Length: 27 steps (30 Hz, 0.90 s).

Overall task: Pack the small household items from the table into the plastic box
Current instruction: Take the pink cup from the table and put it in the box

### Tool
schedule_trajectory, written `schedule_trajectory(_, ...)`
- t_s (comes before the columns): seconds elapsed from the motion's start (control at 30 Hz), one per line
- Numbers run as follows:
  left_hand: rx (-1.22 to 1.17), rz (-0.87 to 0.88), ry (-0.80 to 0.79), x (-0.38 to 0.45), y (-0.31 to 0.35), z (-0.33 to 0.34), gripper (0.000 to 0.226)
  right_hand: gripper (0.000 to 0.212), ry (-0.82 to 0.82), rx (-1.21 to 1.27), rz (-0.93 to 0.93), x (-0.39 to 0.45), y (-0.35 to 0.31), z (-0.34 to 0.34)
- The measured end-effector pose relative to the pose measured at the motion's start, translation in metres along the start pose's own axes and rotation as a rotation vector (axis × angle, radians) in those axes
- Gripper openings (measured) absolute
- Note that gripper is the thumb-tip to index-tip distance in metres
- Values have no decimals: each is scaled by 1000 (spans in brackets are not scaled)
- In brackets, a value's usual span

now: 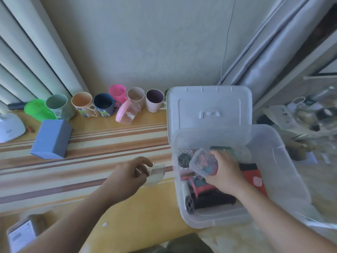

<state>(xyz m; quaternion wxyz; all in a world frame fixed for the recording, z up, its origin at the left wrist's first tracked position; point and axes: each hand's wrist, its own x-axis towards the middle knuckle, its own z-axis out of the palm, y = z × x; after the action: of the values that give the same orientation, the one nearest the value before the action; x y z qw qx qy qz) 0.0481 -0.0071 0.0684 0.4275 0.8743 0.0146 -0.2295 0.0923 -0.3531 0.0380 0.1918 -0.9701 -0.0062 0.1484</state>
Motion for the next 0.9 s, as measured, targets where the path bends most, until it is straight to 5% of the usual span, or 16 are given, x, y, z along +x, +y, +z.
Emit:
schedule_trajectory(0.1,-18,25,25,7,28,24,31,87,-178,-237,-70,5,29,23)
schedule_trajectory(0.47,67,69,62,37,111,101,27,78,-207,-395,-187,20,72,21)
schedule_trajectory(0.73,124,-13,35,54,130,135,29,86,-310,-22,-205,20,94,-7)
schedule_trajectory(0.9,34,-51,-42,61,139,165,38,87,-335,52,-389,-8,92,-47)
